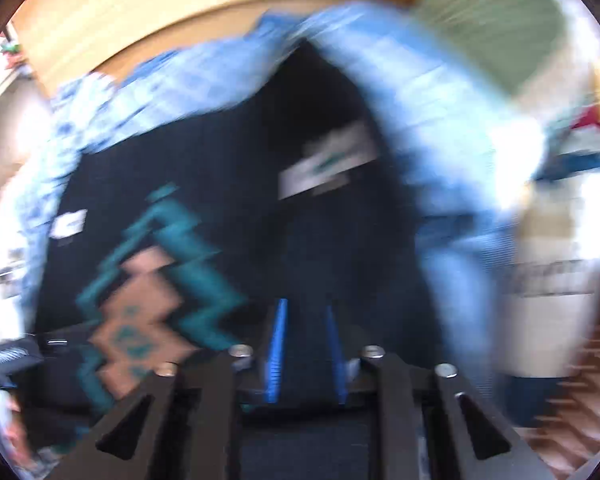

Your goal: Fold clothes

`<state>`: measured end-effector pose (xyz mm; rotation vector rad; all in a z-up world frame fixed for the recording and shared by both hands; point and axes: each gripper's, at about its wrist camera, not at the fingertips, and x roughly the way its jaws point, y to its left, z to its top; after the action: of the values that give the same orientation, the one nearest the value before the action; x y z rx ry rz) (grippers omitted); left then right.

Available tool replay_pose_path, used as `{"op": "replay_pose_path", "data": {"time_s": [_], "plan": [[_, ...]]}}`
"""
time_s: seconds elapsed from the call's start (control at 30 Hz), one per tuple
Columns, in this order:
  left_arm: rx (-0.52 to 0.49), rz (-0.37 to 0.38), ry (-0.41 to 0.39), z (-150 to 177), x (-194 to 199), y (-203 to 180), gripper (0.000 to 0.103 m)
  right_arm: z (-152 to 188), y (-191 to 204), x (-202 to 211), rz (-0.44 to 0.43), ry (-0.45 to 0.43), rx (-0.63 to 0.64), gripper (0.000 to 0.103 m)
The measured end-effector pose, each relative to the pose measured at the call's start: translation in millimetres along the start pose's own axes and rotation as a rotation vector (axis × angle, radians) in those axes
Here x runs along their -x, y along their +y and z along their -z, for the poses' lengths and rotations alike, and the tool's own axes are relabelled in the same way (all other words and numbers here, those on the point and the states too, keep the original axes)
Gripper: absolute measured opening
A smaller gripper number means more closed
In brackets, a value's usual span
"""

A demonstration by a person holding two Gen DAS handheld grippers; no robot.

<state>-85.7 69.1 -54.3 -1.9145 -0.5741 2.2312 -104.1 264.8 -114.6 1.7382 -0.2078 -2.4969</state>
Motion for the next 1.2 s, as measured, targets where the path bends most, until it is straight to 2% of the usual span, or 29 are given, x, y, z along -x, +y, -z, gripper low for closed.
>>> {"op": "replay_pose_path", "data": {"time_s": [0.03, 0.1, 0.17, 0.27, 0.3, 0.33, 0.37, 0.43, 0.47, 0.5, 0.57, 0.63, 0.77, 0.8, 0.9, 0.93, 0.97, 1.07, 1.2], "plan": [[-0.024, -0.012, 0.018, -1.5, -9.9, -4.6, 0.02, -4.2, 4.6, -14.9, -0.019, 0.021, 0.01, 0.013], [-0.071, -0.037, 0.054, -4.6, -29.7, -13.7, 0.017, -6.7, 20.6, -46.7, 0.046, 0.047, 0.052, 0.013], [-0.027, -0.062, 0.091, -9.5, -52.4, -6.3, 0.017, -9.6, 22.6, -66.6, 0.071, 0.078, 0.028, 0.01], [0.12, 0.045, 0.127, -16.7, -51.5, 16.7, 0.017, -16.2, 27.4, -70.9, 0.076, 0.119, -0.026, 0.013], [0.166, 0.098, 0.162, -17.4, -46.2, 27.1, 0.017, -17.0, 32.0, -66.7, 0.076, 0.135, -0.028, 0.014], [0.211, 0.139, 0.18, -15.2, -37.7, 37.1, 0.017, -16.2, 36.4, -61.3, 0.077, 0.145, -0.025, 0.019], [0.245, 0.183, 0.152, -8.2, -19.6, 51.6, 0.017, -12.4, 43.7, -49.0, 0.06, 0.134, -0.021, 0.026], [0.313, 0.272, 0.095, 6.0, 16.7, 80.4, 0.021, -1.1, 62.4, -20.6, 0.015, 0.102, -0.004, 0.031], [0.347, 0.315, 0.066, 13.1, 34.8, 94.9, 0.031, 6.3, 73.9, -4.6, -0.014, 0.08, 0.008, 0.034], [0.378, 0.334, 0.018, 21.5, 52.2, 109.8, 0.052, 15.2, 88.8, 9.7, -0.038, 0.067, 0.031, 0.035], [0.48, 0.344, -0.069, 52.4, 91.3, 157.5, 0.074, 35.8, 121.5, 32.4, -0.084, 0.037, 0.088, 0.037], [0.589, 0.349, -0.142, 78.0, 119.9, 207.2, 0.074, 63.2, 152.8, 53.6, -0.133, 0.011, 0.145, 0.037], [0.786, 0.338, -0.184, 118.4, 133.4, 269.7, 0.074, 103.8, 193.3, 61.4, -0.215, 0.005, 0.229, 0.04], [0.835, 0.336, -0.191, 130.4, 137.6, 286.3, 0.074, 111.9, 203.4, 58.4, -0.214, 0.011, 0.253, 0.041], [0.854, 0.33, -0.163, 158.2, 146.6, 316.5, 0.074, 135.0, 234.6, 66.1, -0.215, 0.037, 0.336, 0.042], [0.848, 0.354, -0.153, 162.4, 142.5, 317.2, 0.074, 145.3, 241.5, 53.6, -0.209, 0.05, 0.362, 0.044], [0.842, 0.378, -0.143, 166.7, 138.3, 317.8, 0.07, 155.5, 248.5, 41.2, -0.203, 0.064, 0.389, 0.044], [0.839, 0.446, -0.105, 174.7, 124.8, 311.7, 0.07, 178.5, 262.4, 48.7, -0.181, 0.076, 0.448, 0.045], [0.841, 0.423, -0.092, 174.9, 108.1, 300.6, 0.069, 203.5, 264.6, 68.4, -0.16, 0.082, 0.514, 0.046]]}}
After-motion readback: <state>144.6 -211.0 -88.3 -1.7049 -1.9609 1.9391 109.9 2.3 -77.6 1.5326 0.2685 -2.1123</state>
